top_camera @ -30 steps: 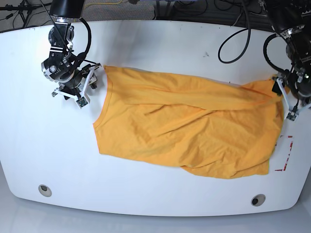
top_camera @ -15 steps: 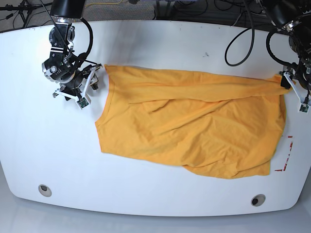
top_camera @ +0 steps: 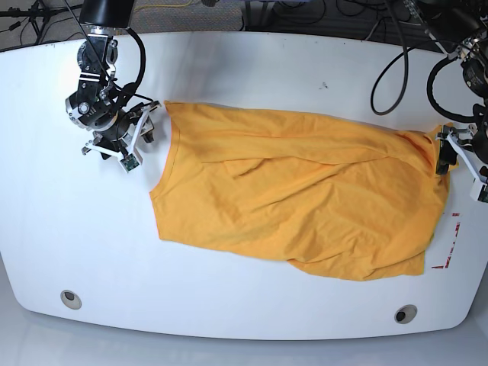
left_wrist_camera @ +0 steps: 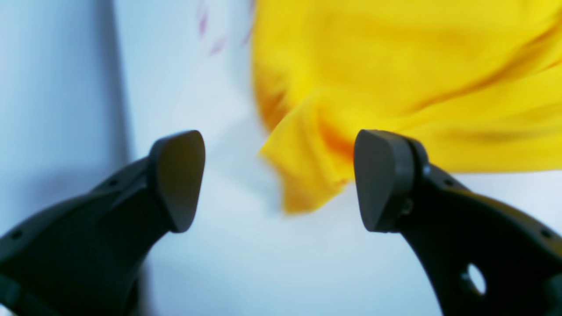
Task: Fold the T-shirt properly
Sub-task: 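Open the left gripper and release the shirt edge, moving it aside, then drag the shirt edge with the right gripper toward the table center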
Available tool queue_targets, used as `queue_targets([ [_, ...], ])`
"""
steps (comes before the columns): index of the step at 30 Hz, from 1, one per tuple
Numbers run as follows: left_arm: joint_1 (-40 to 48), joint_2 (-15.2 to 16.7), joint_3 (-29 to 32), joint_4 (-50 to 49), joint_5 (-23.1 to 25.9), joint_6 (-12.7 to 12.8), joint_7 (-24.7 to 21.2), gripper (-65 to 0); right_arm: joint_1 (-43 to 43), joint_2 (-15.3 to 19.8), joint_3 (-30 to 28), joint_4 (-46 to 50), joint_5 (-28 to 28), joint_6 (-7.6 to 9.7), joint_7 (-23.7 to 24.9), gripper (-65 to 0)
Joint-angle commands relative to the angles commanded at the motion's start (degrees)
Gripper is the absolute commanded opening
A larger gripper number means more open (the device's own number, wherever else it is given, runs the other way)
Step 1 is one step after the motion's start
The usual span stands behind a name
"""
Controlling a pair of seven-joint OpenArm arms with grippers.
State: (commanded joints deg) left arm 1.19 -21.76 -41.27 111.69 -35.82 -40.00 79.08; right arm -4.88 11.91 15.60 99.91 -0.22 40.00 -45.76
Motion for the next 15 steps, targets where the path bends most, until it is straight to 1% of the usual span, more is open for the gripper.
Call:
queue_targets([
  [2,1.67,-0.35,-2.11,0.00,-2.90,0.00,0.00,-15.7,0.26,-1.14,-0.09,0.62,0.00,0.00,0.00,-33.8],
  [4,3.16,-0.70,-4.75,0.00,-4.57,0.00,0.00,-15.8,1.32,-2.37,0.00,1.23,0.00,0.00,0.00,-33.8],
  [5,3.78,-0.70,-5.89,0.00,-4.66,0.00,-0.09,-15.8,1.76,-2.73,0.00,1.32,-0.09,0.00,-0.09,-33.8],
  [7,4.92,-0.62,-9.58,0.00,-3.87,0.00,-0.09,-15.8,2.81,-3.52,0.09,1.23,-0.26,0.00,-0.09,-33.8],
  [9,5.36,-0.62,-12.57,-0.18,-2.02,0.00,-0.09,-15.8,4.31,-4.31,0.09,0.35,-0.26,0.00,-0.09,-33.8],
  [12,5.45,-0.62,-14.95,-0.18,0.53,0.00,-0.09,-15.8,7.91,-5.36,0.26,-2.81,-0.26,0.00,-0.09,-33.8],
  [15,5.45,-0.62,-15.38,-0.18,2.29,0.00,-0.09,-15.8,11.60,-5.63,0.35,-6.95,-0.35,0.00,0.09,-33.8],
])
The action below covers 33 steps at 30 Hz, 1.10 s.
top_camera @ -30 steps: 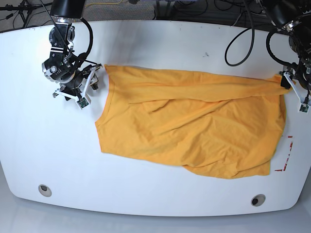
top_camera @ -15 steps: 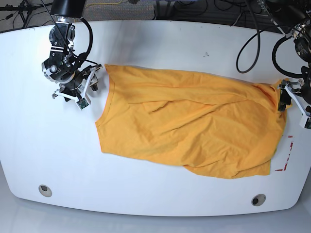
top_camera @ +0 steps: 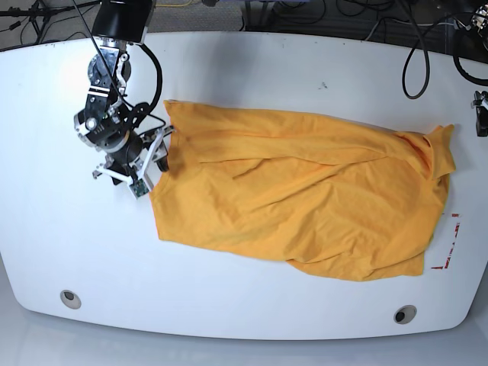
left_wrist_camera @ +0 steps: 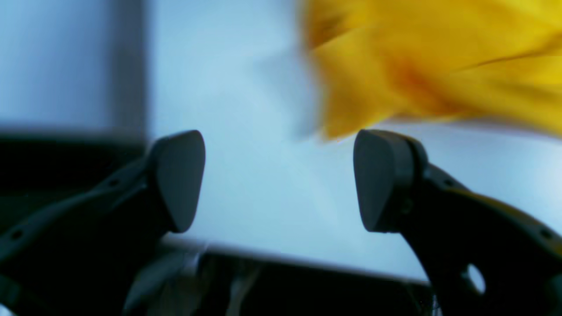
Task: Fold the T-shirt properly
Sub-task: 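Drag the shirt edge with the right gripper toward the table center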
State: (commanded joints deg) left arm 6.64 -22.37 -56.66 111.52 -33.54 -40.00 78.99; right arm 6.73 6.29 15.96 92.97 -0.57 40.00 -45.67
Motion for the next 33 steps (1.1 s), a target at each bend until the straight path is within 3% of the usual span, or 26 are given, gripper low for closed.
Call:
queue_targets([
  [4,-0.18,0.00,0.00,0.00,2.46,0.00,0.00,-15.8,5.80,-0.09,0.00,-7.91,0.00,0.00,3.25,-33.8],
  [9,-0.26,0.18,0.35,0.00,4.13,0.00,0.00,-15.8,13.01,0.44,0.00,-21.89,-0.09,0.00,11.69,-33.8],
  [18,-0.44,0.18,0.53,0.00,4.92,0.00,-0.09,-15.8,23.21,4.75,-0.26,-47.56,-0.09,0.00,23.47,-33.8],
  [25,-2.55,0.00,0.53,0.00,4.84,0.00,-0.09,-15.8,23.65,5.19,-0.44,-52.48,-0.09,-1.98,27.60,-33.5],
  [33,-3.16,-0.09,2.81,0.00,4.92,0.00,-0.18,-15.8,21.80,3.78,-2.46,-52.48,-0.09,-2.33,27.60,-33.3],
])
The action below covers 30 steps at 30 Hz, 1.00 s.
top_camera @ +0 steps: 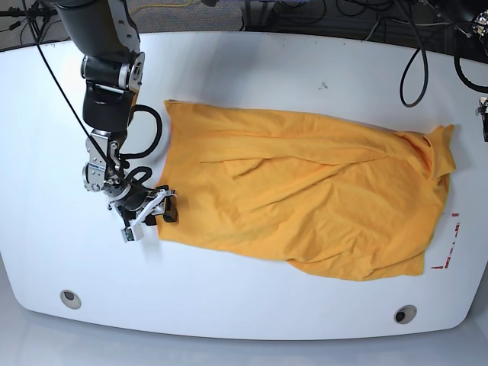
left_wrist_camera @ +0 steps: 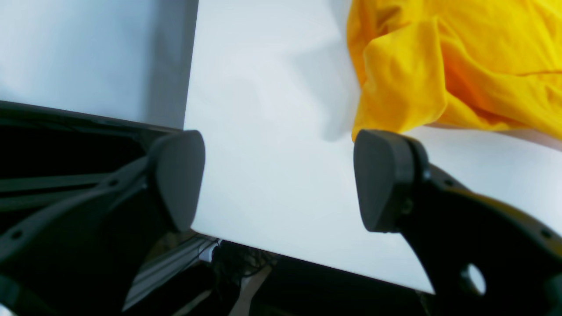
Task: Fold the T-shirt properly
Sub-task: 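Drag the shirt edge with the right gripper toward the table center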
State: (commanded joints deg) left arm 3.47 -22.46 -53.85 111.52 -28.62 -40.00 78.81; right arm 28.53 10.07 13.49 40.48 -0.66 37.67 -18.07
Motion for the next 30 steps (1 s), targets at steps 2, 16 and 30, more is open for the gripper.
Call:
queue_targets([
  [2,0.00,0.00,1.05,0.00,0.00,0.00,0.00,-15.8,-0.18,-0.88,-2.20,0.09,0.00,0.00,0.00,-33.5],
  [16,-4.48,0.26,9.76,-0.44,7.47,0.00,-2.29,-15.8,-0.97,-3.96,-5.80,0.18,0.35,-6.07,0.35,-46.5],
  [30,-4.40,1.41,12.22,-1.14,20.48,0.00,-7.65,-15.8,-7.91,0.35,-5.98,8.35,0.09,-5.80,-4.92,-64.8],
])
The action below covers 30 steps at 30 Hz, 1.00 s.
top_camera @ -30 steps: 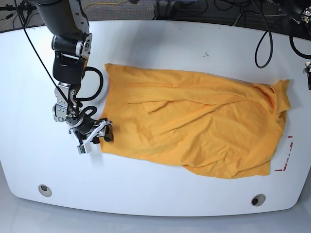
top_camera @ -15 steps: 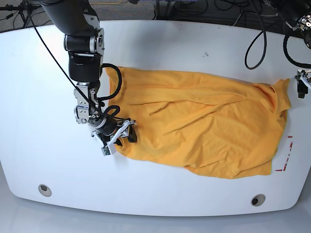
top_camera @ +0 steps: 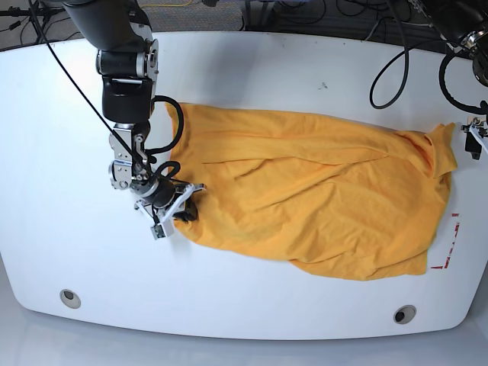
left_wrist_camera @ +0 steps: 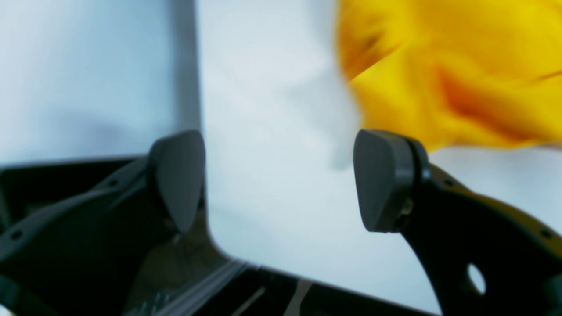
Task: Fold the T-shirt properly
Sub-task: 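Drag the shirt edge with the right gripper toward the table center, then lower the left gripper onto the shirt corner and close it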
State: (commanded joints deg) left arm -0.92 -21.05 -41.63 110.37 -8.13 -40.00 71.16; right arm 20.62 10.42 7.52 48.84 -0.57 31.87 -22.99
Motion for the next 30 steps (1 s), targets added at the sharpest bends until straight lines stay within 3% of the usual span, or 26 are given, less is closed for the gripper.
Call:
queue_targets([
  [6,-0.35,2.55,0.35,-0.09,3.69,0.00,-0.09,-15.8,-3.60,4.48,-0.09,5.54,0.00,0.18,-2.11,-64.8],
  [12,-2.55,5.89,3.96,-2.99,4.31,0.00,-2.29,-15.8,-5.36,8.00,-0.09,6.15,0.00,3.69,-2.29,-64.8],
  [16,-4.92,6.51,7.38,-8.26,4.84,0.00,-4.31,-15.8,-6.24,8.88,-0.09,6.15,0.00,4.31,-2.29,-64.8],
  [21,-9.41,8.18,10.99,-18.37,4.84,0.00,-10.81,-15.7,-6.77,9.05,-0.09,6.24,0.00,4.31,-2.29,-64.8],
  [30,-19.34,9.41,10.99,-37.54,4.66,0.00,-22.33,-15.7,-6.68,8.53,-0.09,6.15,0.00,4.31,-2.29,-64.8],
])
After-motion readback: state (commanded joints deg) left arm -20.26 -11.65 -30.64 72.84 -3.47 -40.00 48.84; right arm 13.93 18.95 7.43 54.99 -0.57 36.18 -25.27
